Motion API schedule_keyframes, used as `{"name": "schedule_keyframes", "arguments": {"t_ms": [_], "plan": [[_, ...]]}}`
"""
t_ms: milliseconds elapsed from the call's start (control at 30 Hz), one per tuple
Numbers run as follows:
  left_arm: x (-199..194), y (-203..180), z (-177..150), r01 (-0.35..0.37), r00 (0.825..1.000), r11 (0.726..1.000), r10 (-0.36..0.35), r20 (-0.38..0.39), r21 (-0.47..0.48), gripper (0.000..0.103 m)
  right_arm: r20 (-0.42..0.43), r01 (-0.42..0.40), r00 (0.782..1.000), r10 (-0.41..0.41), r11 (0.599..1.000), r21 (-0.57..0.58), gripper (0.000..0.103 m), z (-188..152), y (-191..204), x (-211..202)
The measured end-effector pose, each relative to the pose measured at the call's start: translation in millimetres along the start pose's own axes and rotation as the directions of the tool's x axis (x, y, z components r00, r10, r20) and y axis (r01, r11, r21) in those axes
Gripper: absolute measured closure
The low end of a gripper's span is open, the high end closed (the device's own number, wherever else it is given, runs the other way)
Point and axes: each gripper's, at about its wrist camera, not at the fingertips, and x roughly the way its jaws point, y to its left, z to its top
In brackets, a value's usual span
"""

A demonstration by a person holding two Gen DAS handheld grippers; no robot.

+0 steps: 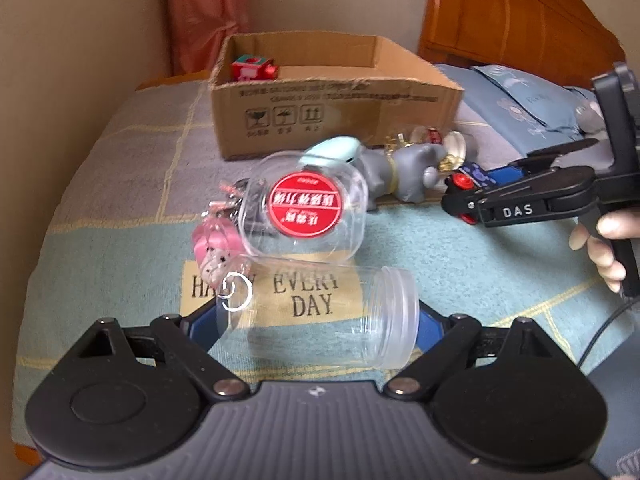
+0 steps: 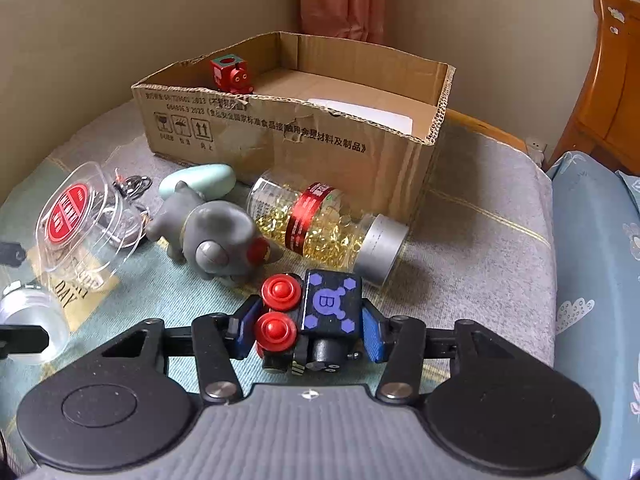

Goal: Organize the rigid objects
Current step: 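Close left tool on clear empty jar while right tool grasps red-black toy car, then carry jar and toy car into cardboard box and open both tools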

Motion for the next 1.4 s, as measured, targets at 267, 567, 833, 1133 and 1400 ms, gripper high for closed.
{"name": "schedule_keyframes", "arguments": {"t_ms": [267, 567, 833, 1133, 1400], "plan": [[-22.8, -1.7, 11.7, 0.042, 0.999, 0.991, -0.041, -0.013, 0.126, 0.012, -0.001, -0.030, 1.000, 0.030, 1.000, -0.009, 0.047, -5.3, 1.0, -24.5], [-39.0, 9.2, 41.5, 0.080, 0.997, 0.981, -0.076, -0.026, 0.176, 0.012, 0.026, -0.064, 0.997, 0.066, 0.997, -0.053, 0.047, 9.7, 11.6, -60.9], [-38.1, 15.4, 84.8, 0.093, 0.996, 0.976, -0.095, 0.001, 0.199, 0.012, 0.093, -0.088, 0.991, 0.095, 0.993, -0.079, 0.047, 35.4, 19.1, -81.0], [-15.0, 21.5, 150.1, 0.034, 0.997, 0.975, -0.047, 0.054, 0.217, 0.012, 0.158, -0.075, 0.984, 0.086, 0.995, -0.071, 0.047, 76.5, 12.5, -76.3], [31.9, 30.6, 214.2, 0.000, 0.998, 0.981, -0.012, 0.060, 0.194, 0.012, 0.162, -0.066, 0.984, 0.068, 0.998, -0.020, 0.047, 116.3, -10.6, -45.4]]}}
